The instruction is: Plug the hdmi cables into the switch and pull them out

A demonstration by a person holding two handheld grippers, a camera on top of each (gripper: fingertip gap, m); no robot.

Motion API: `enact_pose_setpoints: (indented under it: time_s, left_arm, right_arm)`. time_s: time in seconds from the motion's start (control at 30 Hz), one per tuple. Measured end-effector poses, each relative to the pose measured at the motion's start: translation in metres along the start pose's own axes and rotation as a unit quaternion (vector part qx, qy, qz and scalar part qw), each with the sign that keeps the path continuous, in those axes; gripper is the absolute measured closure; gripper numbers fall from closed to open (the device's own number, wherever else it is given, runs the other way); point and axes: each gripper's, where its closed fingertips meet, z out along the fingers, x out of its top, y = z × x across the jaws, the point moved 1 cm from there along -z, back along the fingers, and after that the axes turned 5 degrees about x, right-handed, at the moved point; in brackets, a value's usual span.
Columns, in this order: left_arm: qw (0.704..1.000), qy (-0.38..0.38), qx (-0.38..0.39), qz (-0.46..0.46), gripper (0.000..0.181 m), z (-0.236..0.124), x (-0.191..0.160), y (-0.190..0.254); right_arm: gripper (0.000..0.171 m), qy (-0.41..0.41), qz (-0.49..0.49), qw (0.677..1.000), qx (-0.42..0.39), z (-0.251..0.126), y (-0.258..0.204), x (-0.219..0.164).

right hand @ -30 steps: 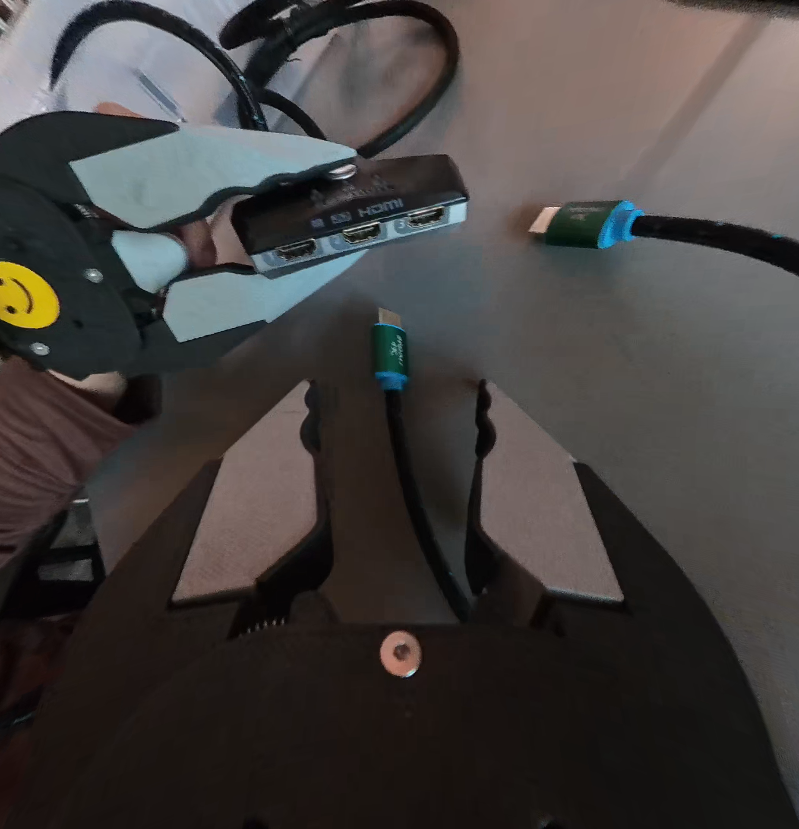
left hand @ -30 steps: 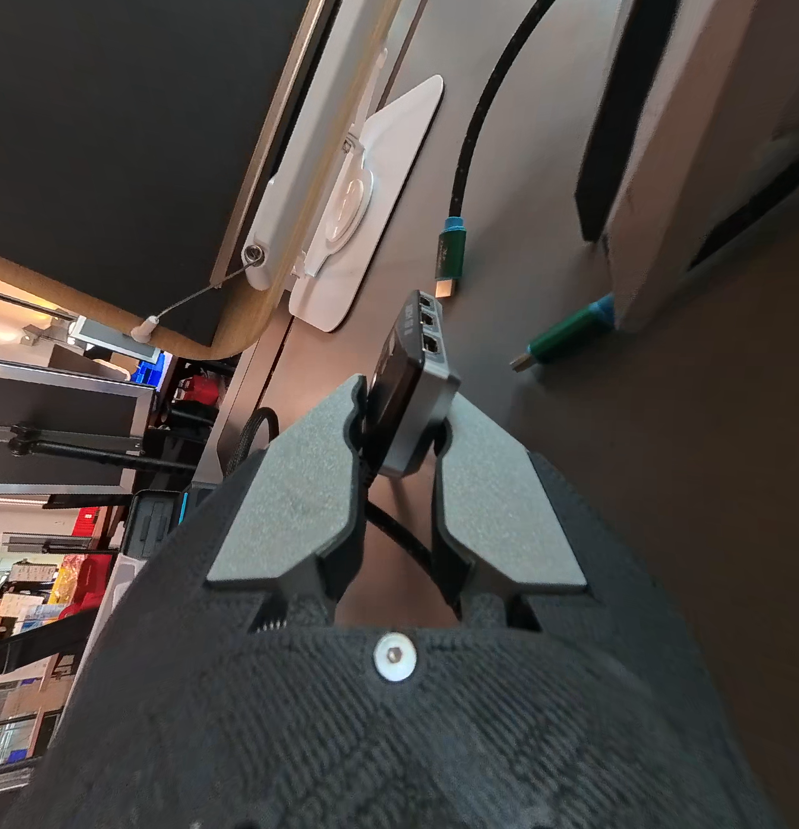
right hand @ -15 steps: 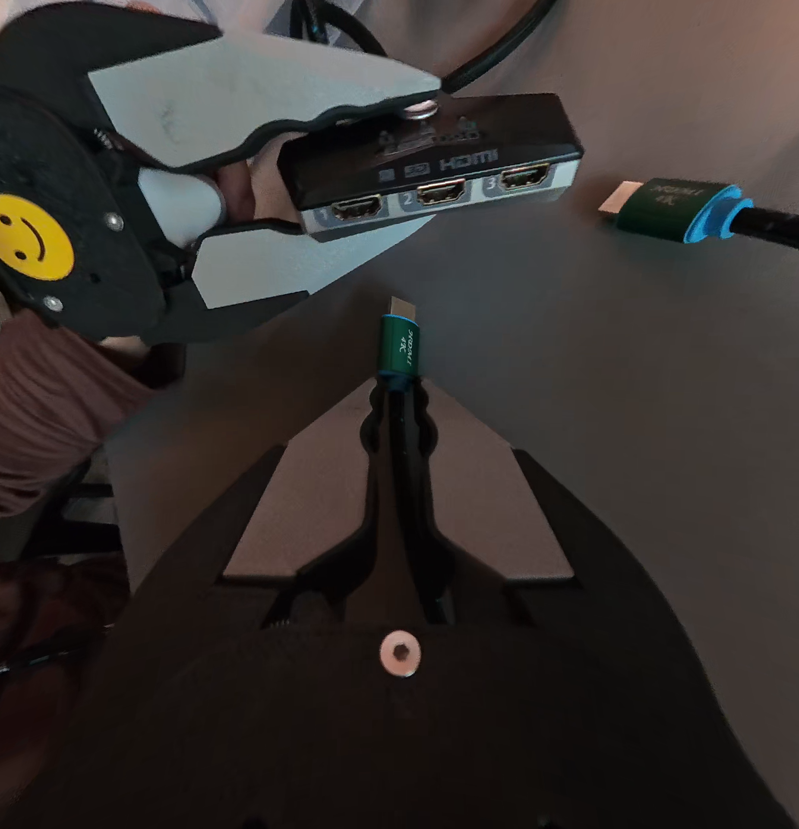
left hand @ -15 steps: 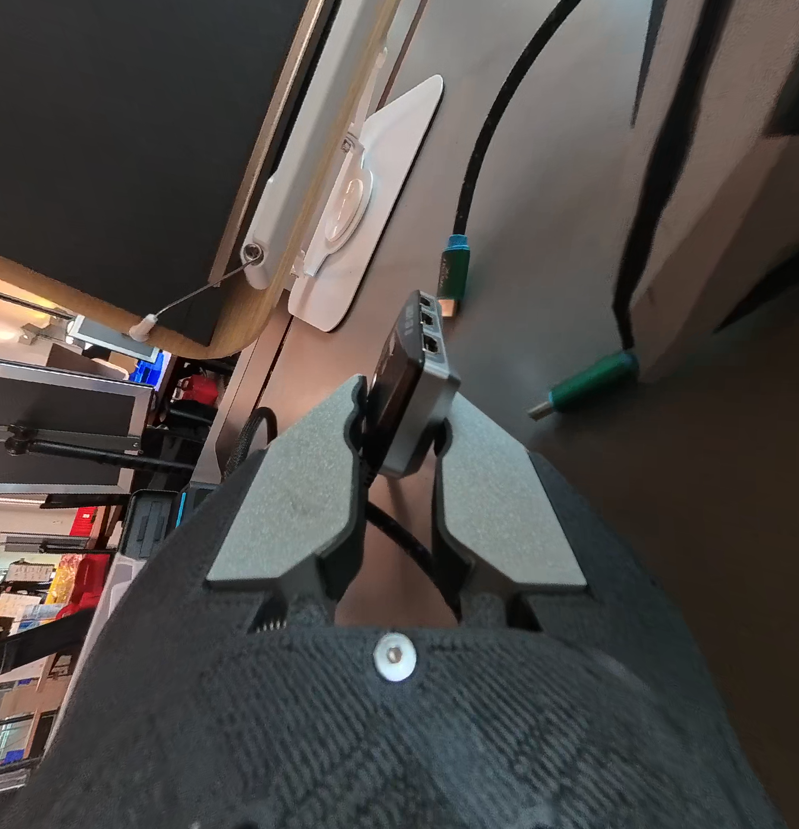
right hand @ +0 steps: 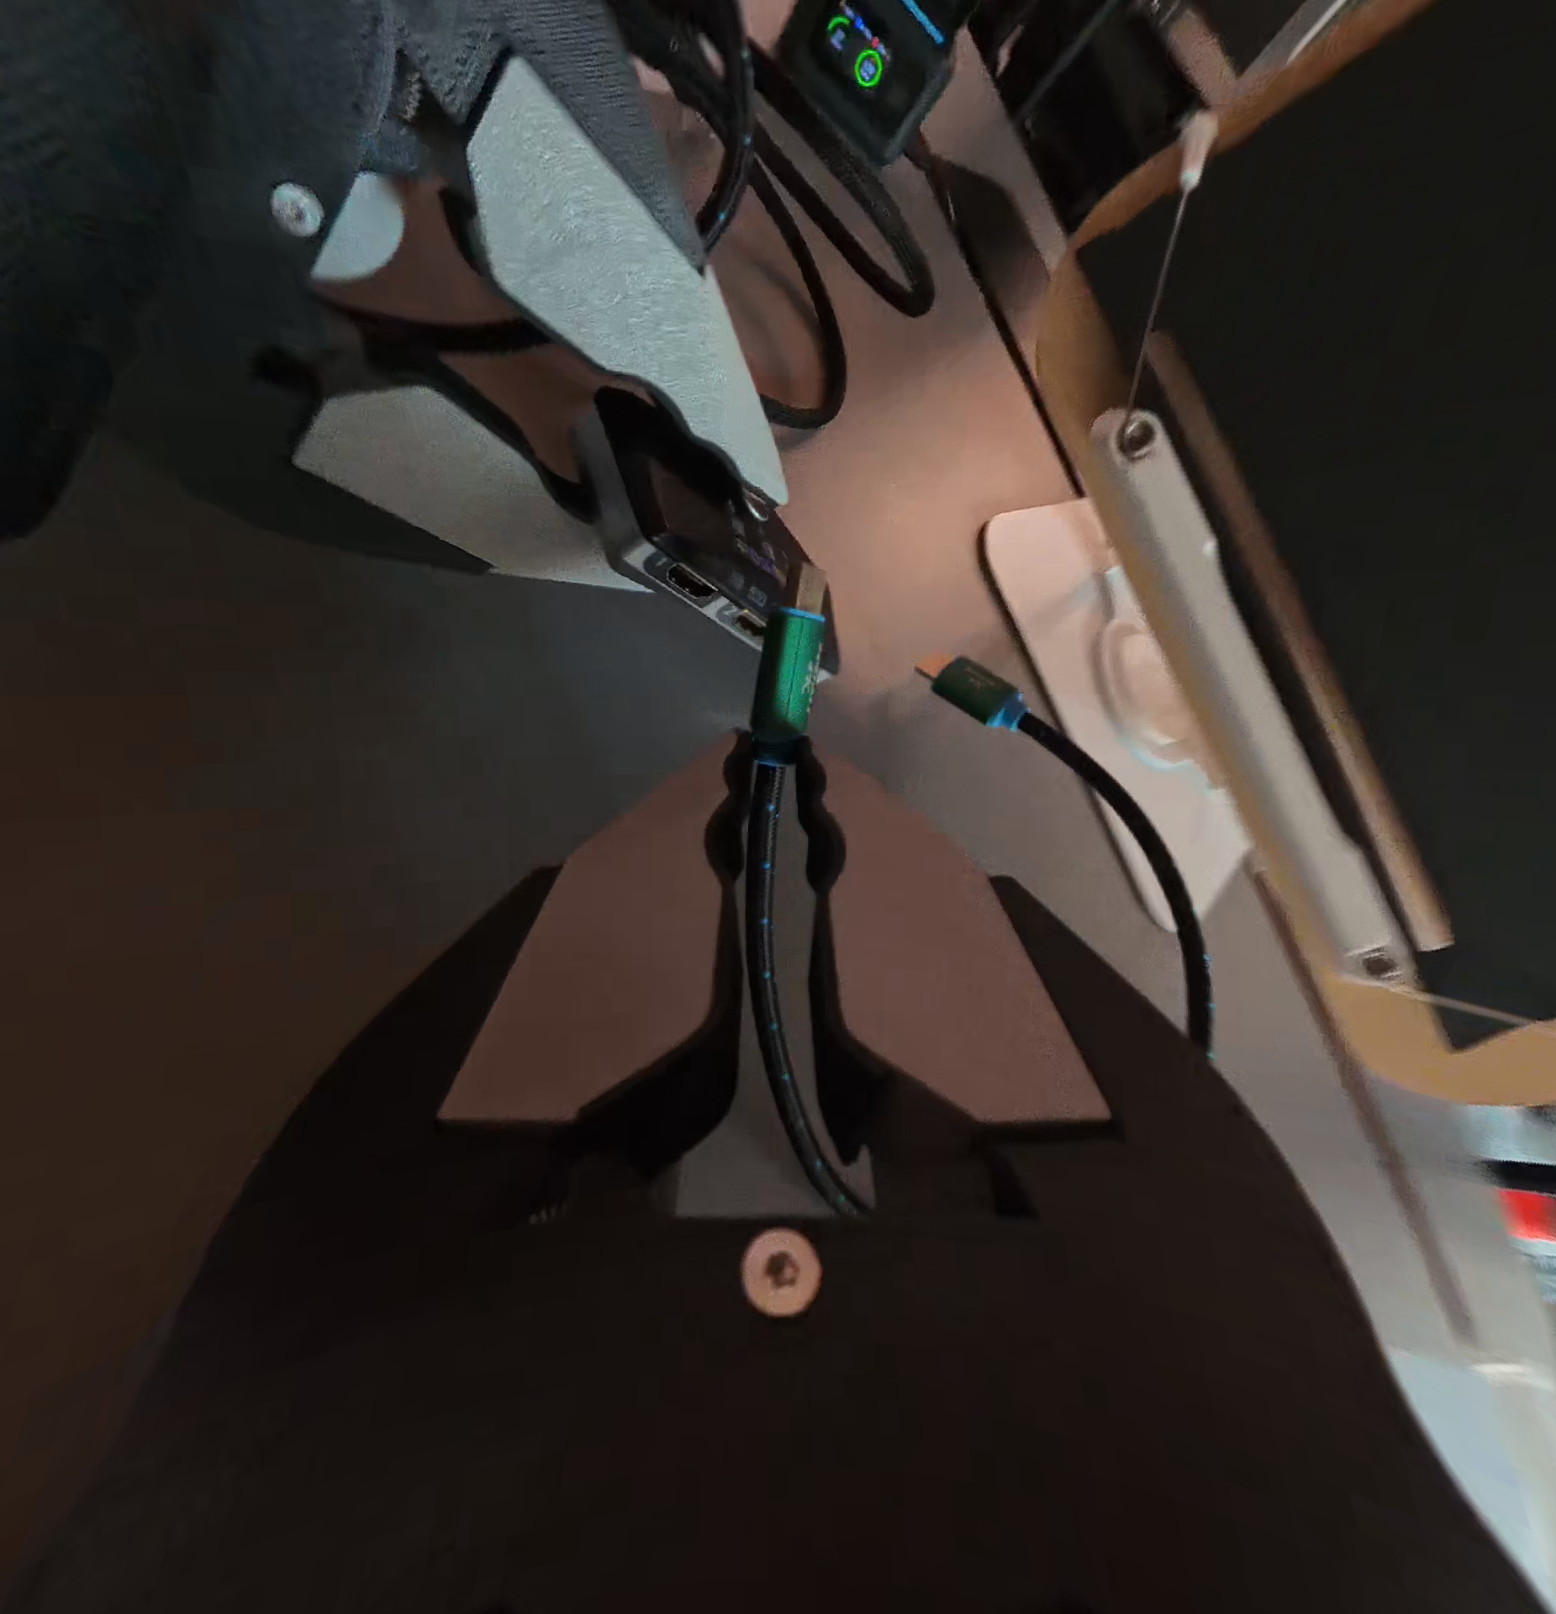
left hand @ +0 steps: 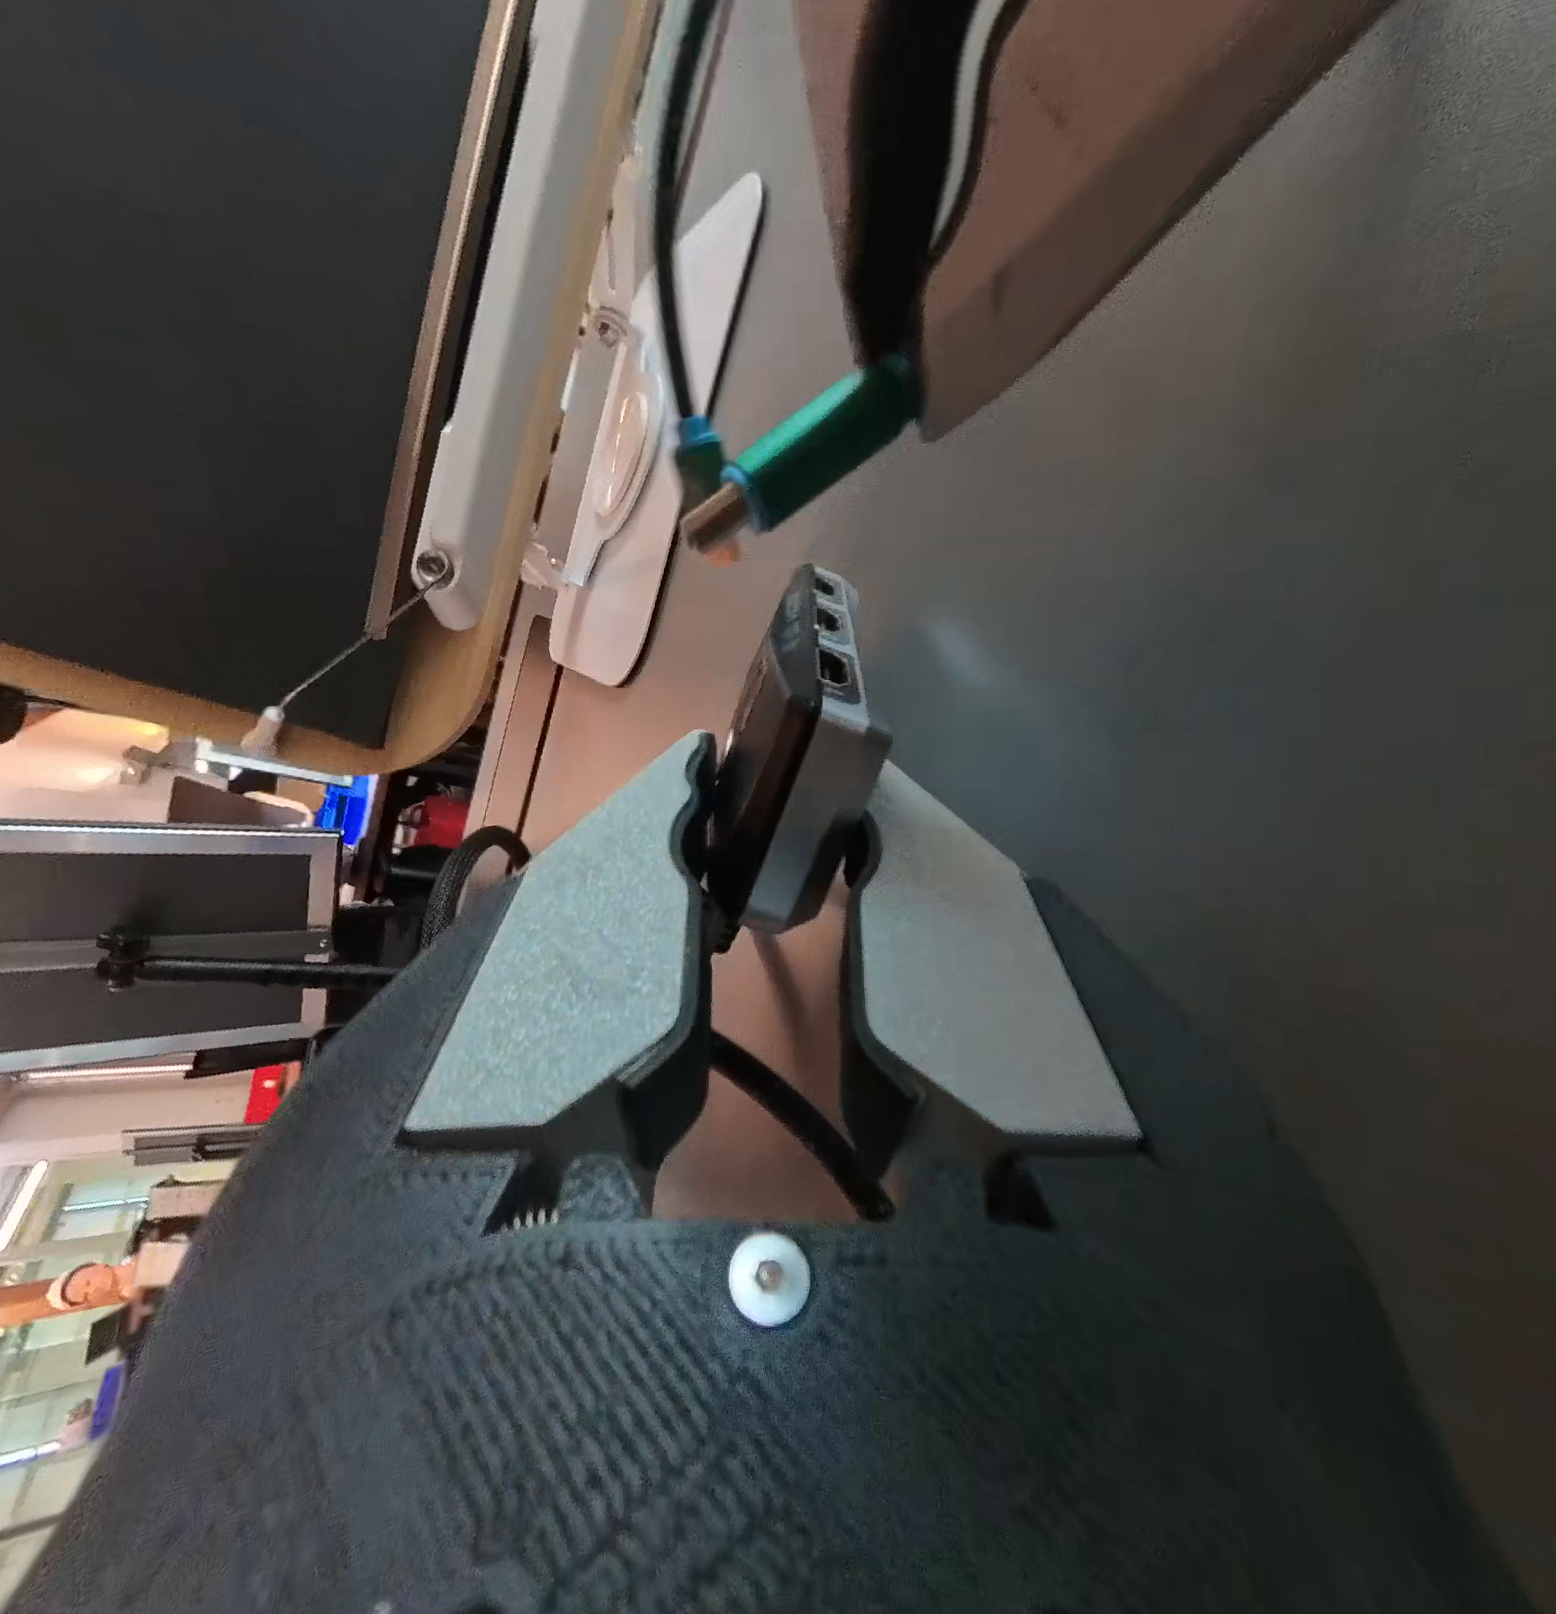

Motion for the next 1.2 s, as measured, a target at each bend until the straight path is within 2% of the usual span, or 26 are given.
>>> enact_pose_setpoints:
  time_s: [0.2, 0.33, 0.47, 0.6, 0.77, 0.87, 0.97, 1.03, 1.2]
  left_arm:
    - [1.0, 0.012, -0.002, 0.027, 0.155, -0.001, 0.005, 0.006]
    - [1.0, 0.02, 0.002, -0.013, 0.154, -0.002, 0.005, -0.002]
    - [1.0, 0.009, 0.013, -0.026, 0.154, -0.002, 0.002, -0.008]
    - [0.999, 0.002, 0.025, -0.043, 0.154, -0.002, -0.001, -0.015]
    - [0.998, 0.003, 0.027, -0.056, 0.154, -0.003, -0.002, -0.019]
    - [0.998, 0.003, 0.027, -0.059, 0.154, -0.003, -0.001, -0.02]
    - [0.998, 0.003, 0.027, -0.061, 0.154, -0.003, -0.001, -0.02]
    - [0.998, 0.002, 0.028, -0.062, 0.154, -0.003, -0.001, -0.021]
    - [0.997, 0.002, 0.028, -0.067, 0.154, -0.003, -0.001, -0.022]
  right_arm:
    - [0.165, -0.035, -0.132, 0.99, -0.047, -0.001, -0.003, -0.006]
    - [0.165, -0.062, -0.164, 0.984, -0.045, 0.004, -0.009, -0.018]
    - [0.165, -0.051, -0.162, 0.985, 0.004, 0.009, -0.026, -0.021]
    - [0.165, -0.002, -0.074, 0.989, 0.128, 0.007, -0.052, -0.018]
    - [0.163, 0.057, 0.081, 0.963, 0.251, -0.004, -0.046, -0.008]
    - [0.147, 0.089, 0.167, 0.931, 0.313, -0.009, -0.034, -0.006]
    - [0.134, 0.099, 0.28, 0.871, 0.392, -0.008, -0.029, -0.005]
    - [0.135, 0.077, 0.316, 0.856, 0.403, -0.001, -0.029, -0.008]
    - [0.138, 0.008, 0.284, 0.891, 0.355, 0.016, -0.043, -0.015]
